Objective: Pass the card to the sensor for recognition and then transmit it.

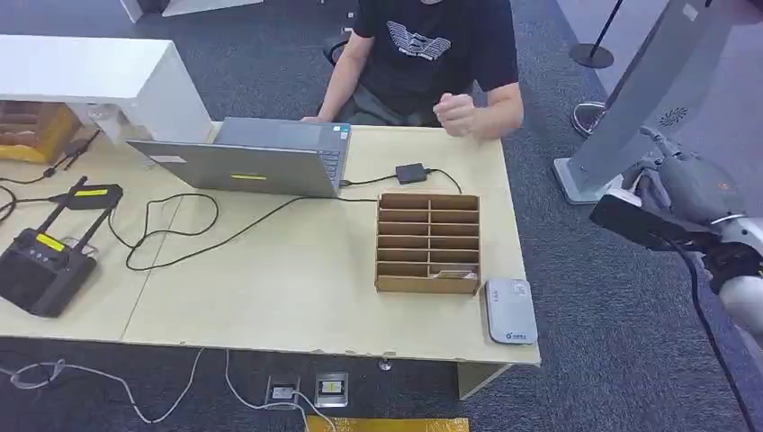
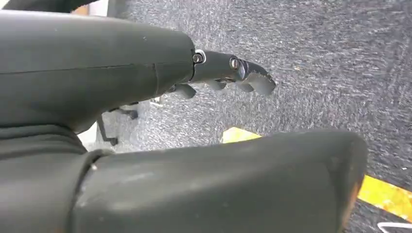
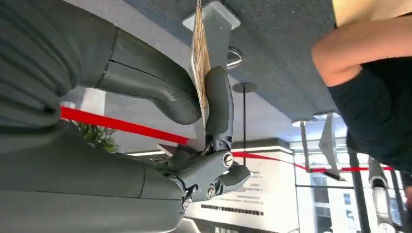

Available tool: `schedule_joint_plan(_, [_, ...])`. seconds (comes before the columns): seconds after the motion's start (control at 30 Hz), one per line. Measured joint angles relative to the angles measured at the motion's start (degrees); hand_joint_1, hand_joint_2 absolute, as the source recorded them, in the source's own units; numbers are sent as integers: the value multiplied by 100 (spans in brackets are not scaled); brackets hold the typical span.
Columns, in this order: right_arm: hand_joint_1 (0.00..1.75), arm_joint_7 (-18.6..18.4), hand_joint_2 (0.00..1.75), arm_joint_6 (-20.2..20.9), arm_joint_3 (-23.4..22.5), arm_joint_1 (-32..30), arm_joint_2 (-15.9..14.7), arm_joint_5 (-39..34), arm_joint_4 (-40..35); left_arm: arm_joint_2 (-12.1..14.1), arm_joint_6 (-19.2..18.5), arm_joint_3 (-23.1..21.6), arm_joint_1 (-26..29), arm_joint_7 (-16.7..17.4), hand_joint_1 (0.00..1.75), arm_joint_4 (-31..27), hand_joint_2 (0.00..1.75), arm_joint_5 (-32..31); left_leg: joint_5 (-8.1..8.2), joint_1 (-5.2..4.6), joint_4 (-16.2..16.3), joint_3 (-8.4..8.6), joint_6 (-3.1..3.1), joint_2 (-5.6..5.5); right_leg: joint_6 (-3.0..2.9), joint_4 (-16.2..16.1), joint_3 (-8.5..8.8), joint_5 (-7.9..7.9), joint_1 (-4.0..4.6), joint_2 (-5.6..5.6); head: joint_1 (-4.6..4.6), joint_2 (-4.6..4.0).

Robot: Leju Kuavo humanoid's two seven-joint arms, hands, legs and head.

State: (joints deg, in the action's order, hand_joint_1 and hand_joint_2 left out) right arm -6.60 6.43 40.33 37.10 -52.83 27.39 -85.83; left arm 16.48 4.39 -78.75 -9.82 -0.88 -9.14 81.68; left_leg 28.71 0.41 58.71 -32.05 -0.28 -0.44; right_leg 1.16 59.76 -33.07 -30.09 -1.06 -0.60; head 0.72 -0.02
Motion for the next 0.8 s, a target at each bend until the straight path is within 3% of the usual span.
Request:
schedule_joint_plan(0.37, [175, -9, 175, 136, -13, -107, -79, -18, -678, -24, 61, 2, -3, 48, 0, 0, 0, 98, 0, 0, 0, 0, 0, 1, 0, 0, 3, 0, 0, -2, 0, 0])
schedule_joint_plan(0.57, [175, -369, 175, 435, -5, -510, -46, -426, -1154, -59, 101, 4, -4, 129, 0, 0, 0, 114, 0, 2, 0, 0, 0, 0, 0, 0, 2, 0, 2, -4, 0, 0])
schedule_joint_plan(0.8, [175, -503, 175, -146, 161, -1463, 22, -874, -1495, -96, 164, 4, -6, 206, 0, 0, 0, 103, 2, 6, -2, -2, -2, -1, -1, -1, 2, -1, 5, -2, 0, 0])
